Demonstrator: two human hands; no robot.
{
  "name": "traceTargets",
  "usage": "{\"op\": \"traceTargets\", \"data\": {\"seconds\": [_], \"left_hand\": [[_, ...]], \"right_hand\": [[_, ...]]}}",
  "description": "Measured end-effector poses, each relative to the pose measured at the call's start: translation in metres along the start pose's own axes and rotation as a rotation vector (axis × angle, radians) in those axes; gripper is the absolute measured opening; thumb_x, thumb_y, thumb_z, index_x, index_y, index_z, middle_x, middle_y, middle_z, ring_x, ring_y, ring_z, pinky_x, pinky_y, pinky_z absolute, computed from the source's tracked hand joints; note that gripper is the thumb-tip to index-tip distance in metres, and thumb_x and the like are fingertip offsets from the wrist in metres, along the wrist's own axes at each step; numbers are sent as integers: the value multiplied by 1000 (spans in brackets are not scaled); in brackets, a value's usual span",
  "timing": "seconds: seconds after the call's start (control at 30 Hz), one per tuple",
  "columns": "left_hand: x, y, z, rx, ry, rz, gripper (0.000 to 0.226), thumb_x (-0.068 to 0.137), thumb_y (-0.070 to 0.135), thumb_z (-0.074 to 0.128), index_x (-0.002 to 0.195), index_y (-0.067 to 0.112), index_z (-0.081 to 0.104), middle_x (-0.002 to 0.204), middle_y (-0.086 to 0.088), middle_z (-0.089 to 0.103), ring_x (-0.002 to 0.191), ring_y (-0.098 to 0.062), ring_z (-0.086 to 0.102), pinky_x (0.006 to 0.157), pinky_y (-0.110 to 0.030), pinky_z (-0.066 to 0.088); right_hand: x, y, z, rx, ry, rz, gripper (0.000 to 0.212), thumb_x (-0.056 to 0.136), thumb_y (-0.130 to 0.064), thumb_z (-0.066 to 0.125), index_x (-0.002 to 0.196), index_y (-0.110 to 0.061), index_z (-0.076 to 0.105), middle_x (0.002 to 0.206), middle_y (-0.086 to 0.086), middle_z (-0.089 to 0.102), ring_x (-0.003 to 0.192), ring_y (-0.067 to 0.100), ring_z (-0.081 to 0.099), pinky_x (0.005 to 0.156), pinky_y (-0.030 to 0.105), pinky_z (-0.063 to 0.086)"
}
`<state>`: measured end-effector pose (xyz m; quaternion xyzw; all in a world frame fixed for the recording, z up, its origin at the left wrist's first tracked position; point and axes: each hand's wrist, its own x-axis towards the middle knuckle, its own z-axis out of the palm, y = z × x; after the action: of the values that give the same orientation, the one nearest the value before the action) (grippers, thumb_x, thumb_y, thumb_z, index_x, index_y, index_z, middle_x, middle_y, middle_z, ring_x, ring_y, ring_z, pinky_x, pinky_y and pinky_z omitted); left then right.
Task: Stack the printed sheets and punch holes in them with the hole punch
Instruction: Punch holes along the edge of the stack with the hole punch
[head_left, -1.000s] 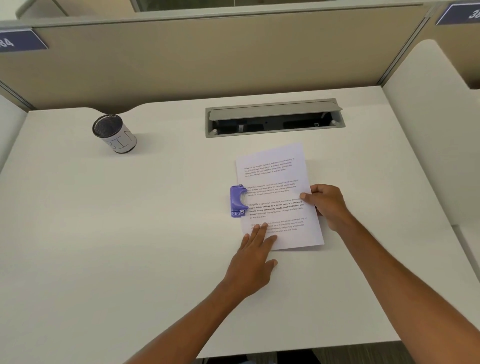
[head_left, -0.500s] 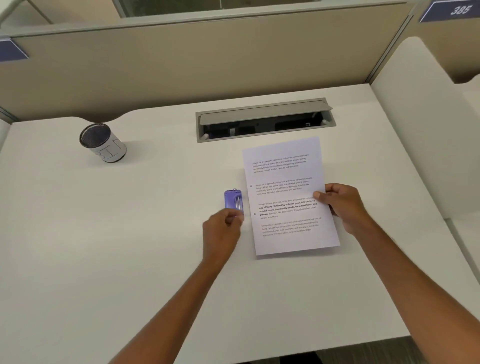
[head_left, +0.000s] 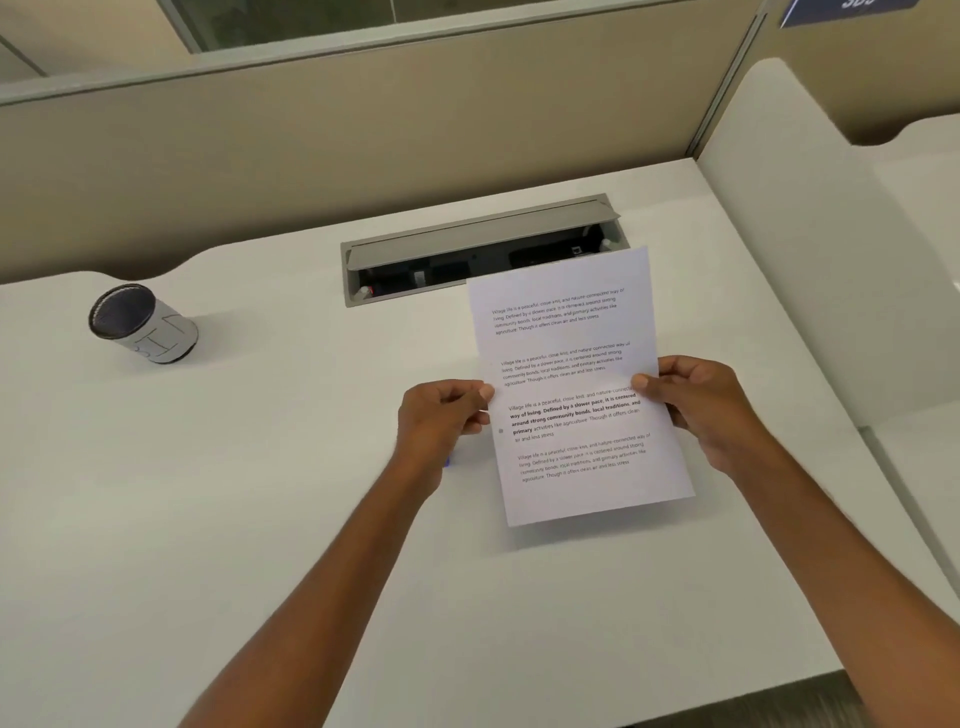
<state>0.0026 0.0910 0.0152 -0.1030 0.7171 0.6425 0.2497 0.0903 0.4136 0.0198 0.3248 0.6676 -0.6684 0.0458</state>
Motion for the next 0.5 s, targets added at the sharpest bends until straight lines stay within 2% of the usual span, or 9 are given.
{"op": "traceTargets", "data": {"seconds": [0.13, 0.27, 0.33, 0.4, 0.47, 0.5], "left_hand": [[14, 7, 30, -6, -22, -38, 15, 97, 19, 85, 104, 6, 85, 88, -8, 84, 75, -16, 75, 74, -24, 66], [32, 13, 71, 0, -36, -62, 17, 95, 18, 86, 103, 3, 85, 101, -20, 85, 79, -20, 76, 79, -30, 67], [42, 15, 92, 4, -51, -89, 17, 94, 18, 86, 103, 3, 85, 102, -20, 85, 78, -21, 75, 70, -27, 64], [54, 17, 115, 3, -61, -135, 16, 93, 17, 87, 100, 3, 85, 98, -17, 86, 72, -20, 73, 58, -21, 59], [68, 18, 137, 6, -66, -177, 15, 92, 15, 87, 97, 2, 84, 93, -14, 86, 67, -21, 71, 51, -20, 55], [75, 18, 148, 13, -67, -193, 15, 91, 15, 87, 97, 1, 84, 93, -15, 86, 66, -23, 71, 50, -20, 55]], "right_hand": [[10, -8, -26, -9, 31, -6, 15, 92, -13, 86, 106, -13, 81, 102, 7, 87, 84, 18, 83, 82, 35, 65], [28, -15, -55, -29, 87, -7, 12, 92, -12, 85, 103, -14, 81, 96, 3, 87, 77, 13, 82, 71, 28, 65], [40, -17, -67, -53, 116, 12, 10, 92, -9, 84, 98, -16, 80, 91, 2, 87, 71, 10, 80, 71, 29, 62], [54, -20, -81, -89, 152, 37, 11, 93, -7, 83, 94, -18, 79, 93, 3, 85, 69, 11, 78, 77, 33, 59], [70, -23, -95, -128, 194, 56, 11, 92, -7, 83, 94, -17, 79, 99, 7, 83, 75, 17, 75, 81, 37, 56], [77, -24, -102, -142, 217, 58, 11, 91, -6, 84, 95, -15, 79, 101, 9, 82, 78, 20, 74, 79, 35, 56]]}}
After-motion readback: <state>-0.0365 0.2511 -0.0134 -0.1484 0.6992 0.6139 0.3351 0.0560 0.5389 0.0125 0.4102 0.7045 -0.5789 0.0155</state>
